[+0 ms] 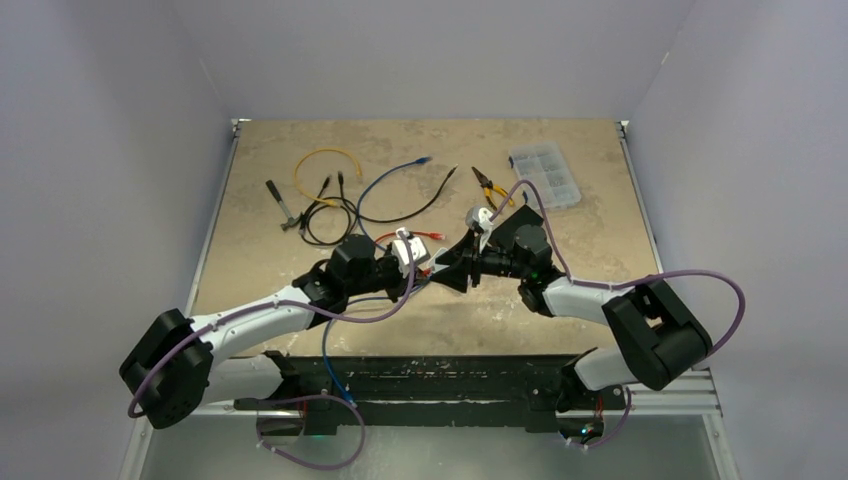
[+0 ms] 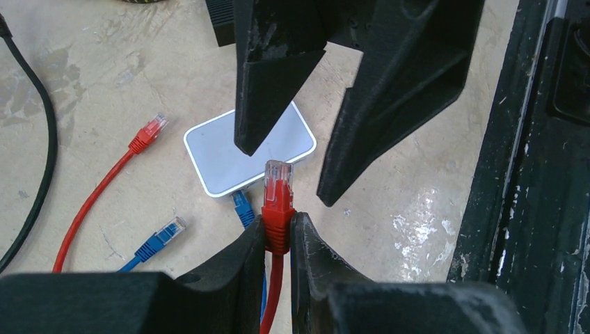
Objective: Insert the plug into the switch port
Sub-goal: Pick up the connector from the center of the board.
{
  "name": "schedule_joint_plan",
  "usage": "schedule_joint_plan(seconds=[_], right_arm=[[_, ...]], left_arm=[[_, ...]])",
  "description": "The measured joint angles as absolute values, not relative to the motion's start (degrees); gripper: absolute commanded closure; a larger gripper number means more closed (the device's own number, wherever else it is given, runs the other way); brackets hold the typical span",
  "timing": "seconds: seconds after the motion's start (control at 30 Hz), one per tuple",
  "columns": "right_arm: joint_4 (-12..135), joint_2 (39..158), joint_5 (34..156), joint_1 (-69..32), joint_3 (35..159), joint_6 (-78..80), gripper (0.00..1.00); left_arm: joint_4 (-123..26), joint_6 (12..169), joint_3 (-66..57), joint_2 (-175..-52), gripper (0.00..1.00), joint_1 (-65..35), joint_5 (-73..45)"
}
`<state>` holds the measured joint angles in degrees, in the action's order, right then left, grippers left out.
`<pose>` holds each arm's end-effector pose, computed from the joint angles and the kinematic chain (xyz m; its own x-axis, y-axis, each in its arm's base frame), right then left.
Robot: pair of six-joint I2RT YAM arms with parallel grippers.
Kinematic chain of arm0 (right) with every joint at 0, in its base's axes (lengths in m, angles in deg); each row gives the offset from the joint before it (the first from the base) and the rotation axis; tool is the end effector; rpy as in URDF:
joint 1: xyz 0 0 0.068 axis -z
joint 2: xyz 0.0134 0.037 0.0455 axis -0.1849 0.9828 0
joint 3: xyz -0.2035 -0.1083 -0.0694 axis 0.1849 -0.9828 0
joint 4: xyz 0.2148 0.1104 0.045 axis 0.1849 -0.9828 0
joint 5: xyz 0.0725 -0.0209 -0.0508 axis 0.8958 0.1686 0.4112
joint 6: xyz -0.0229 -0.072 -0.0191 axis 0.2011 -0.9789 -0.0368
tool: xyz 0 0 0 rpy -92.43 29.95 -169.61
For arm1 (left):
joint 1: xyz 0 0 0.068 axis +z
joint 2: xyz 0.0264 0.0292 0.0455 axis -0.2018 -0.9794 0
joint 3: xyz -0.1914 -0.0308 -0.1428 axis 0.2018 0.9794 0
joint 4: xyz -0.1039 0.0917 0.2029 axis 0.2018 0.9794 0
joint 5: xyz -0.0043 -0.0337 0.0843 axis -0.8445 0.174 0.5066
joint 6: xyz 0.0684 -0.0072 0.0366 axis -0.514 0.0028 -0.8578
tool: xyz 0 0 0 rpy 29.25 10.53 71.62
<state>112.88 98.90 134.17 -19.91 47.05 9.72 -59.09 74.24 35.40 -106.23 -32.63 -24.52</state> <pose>0.2195 0.1856 0.1776 -0.3260 0.0196 -0.9452 -0.9189 0.2284 0.3217 0.1856 -0.2106 0.1895 -0.2072 0.3102 -0.9278 0.8927 0.4480 -0.0496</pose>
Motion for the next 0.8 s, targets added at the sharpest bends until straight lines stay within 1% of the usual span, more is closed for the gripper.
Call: schedule_joint_plan(seconds=[0.2,0.43,0.8], right_arm=[[113.05,98.99,135.17,-19.91,47.07,9.70,0.59],[113.03,100.12,135.72,-19.91,47.31,9.68,0.68],[114.30,100.41,137.99,-19.91,47.42,9.72,0.68]], left_arm=[[-59.04,71.31,35.82,-105.69,1.00,-34.81,-22.07],[-59.24,69.82,36.82,-103.98,1.00,-35.05,-20.67],[-59.63,68.84,37.61,-103.39,1.00,-35.40,-20.54]])
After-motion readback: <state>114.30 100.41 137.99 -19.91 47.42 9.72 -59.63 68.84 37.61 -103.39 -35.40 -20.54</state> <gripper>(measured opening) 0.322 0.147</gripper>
